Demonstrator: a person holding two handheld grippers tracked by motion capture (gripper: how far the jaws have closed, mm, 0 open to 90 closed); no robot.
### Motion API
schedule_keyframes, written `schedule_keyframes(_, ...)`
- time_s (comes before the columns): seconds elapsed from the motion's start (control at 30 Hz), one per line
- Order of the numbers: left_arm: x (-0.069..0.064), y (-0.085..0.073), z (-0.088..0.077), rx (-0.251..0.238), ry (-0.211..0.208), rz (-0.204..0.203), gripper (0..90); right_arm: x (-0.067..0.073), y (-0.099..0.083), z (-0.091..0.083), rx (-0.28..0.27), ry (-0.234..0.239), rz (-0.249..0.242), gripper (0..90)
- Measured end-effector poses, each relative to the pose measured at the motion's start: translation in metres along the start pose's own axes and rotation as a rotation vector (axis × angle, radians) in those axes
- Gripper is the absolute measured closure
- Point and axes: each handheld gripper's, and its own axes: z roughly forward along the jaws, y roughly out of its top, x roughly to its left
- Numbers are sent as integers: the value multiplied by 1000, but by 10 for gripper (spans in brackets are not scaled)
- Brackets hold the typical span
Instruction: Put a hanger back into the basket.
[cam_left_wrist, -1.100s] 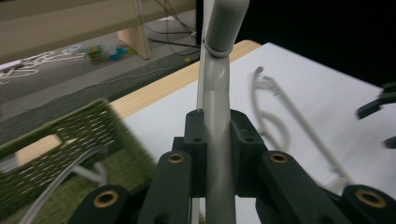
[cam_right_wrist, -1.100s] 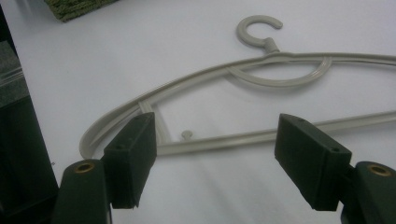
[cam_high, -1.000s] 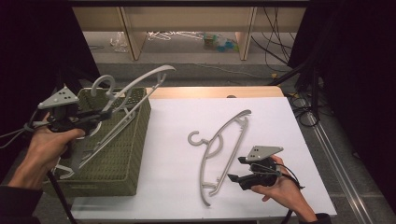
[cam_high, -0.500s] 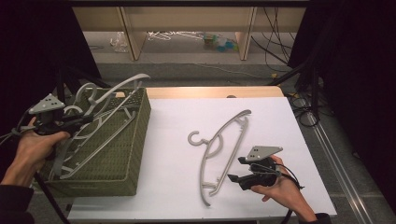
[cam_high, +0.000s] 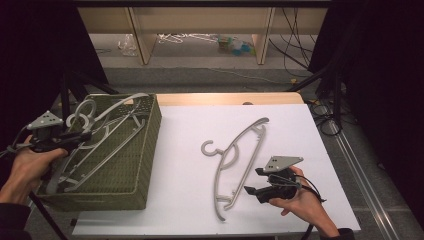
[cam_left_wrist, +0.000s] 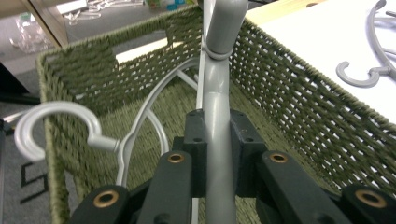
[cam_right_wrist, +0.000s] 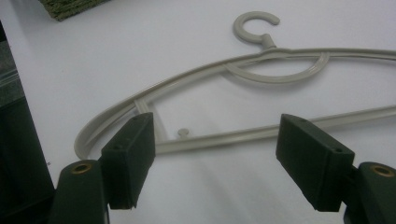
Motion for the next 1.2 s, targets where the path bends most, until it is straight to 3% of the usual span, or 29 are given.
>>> schedule_keyframes(0.13,0,-2,7,14,-27,2,789,0,0,1,0,0,-2,293)
schedule_keyframes(0.23,-2,0,18,50,-50,51,789,0,0,0,1,1,-1,293)
schedule_keyframes(0.3,-4,0,23,74,-50,53,789,0,0,0,1,1,-2,293)
schedule_keyframes(0.33,-2,1,27,125,-54,68,788,0,0,-1,4,3,7,293)
schedule_keyframes(0.4,-2,-1,31,141,-53,50,787,-1,0,-1,2,1,3,293)
schedule_keyframes(0.47,1,-3,37,141,-48,68,784,-1,0,-1,2,3,6,293)
schedule_keyframes(0.5,-1,-5,40,137,-41,18,781,0,0,-1,-1,-1,7,293)
schedule_keyframes(0.57,-1,-8,44,126,-42,-43,786,-1,0,-1,-2,-1,6,292)
schedule_keyframes(0.6,0,-9,45,118,-37,-53,787,-1,0,-2,-2,-1,5,293)
schedule_keyframes(0.63,4,-10,47,107,-36,-11,786,-1,0,-1,-2,-1,5,292)
schedule_keyframes(0.7,5,-11,45,127,-17,-49,782,-1,-1,-1,-3,-1,1,292)
schedule_keyframes(0.73,7,-11,46,104,-20,-32,780,-1,-1,-1,-2,0,2,292)
schedule_keyframes(0.83,7,-12,46,105,26,-75,774,-1,0,-1,1,5,5,292)
schedule_keyframes(0.87,13,-11,45,114,26,-3,772,0,0,-1,0,5,5,292)
schedule_keyframes(0.9,10,-14,45,107,73,-85,768,-1,0,-1,-3,5,-2,293)
schedule_keyframes(0.93,13,-13,44,130,84,-46,763,0,0,-1,-2,9,2,293)
schedule_keyframes(0.97,14,-14,44,125,91,-49,759,0,0,-1,-1,9,2,292)
schedule_keyframes(1.0,13,-15,43,136,105,-86,756,-1,0,-1,-2,7,-2,293)
schedule_keyframes(1.03,13,-16,44,131,116,-93,750,0,0,-1,2,5,5,293)
schedule_keyframes(1.07,15,-16,45,122,116,-73,737,-1,-1,-1,1,4,3,293)
schedule_keyframes(1.13,16,-17,45,132,128,-77,718,-2,-1,0,1,4,1,292)
schedule_keyframes(1.17,15,-18,45,138,149,-101,718,-2,-1,0,1,4,1,292)
schedule_keyframes(1.2,19,-18,46,130,144,-62,709,-2,-1,0,-1,5,-1,292)
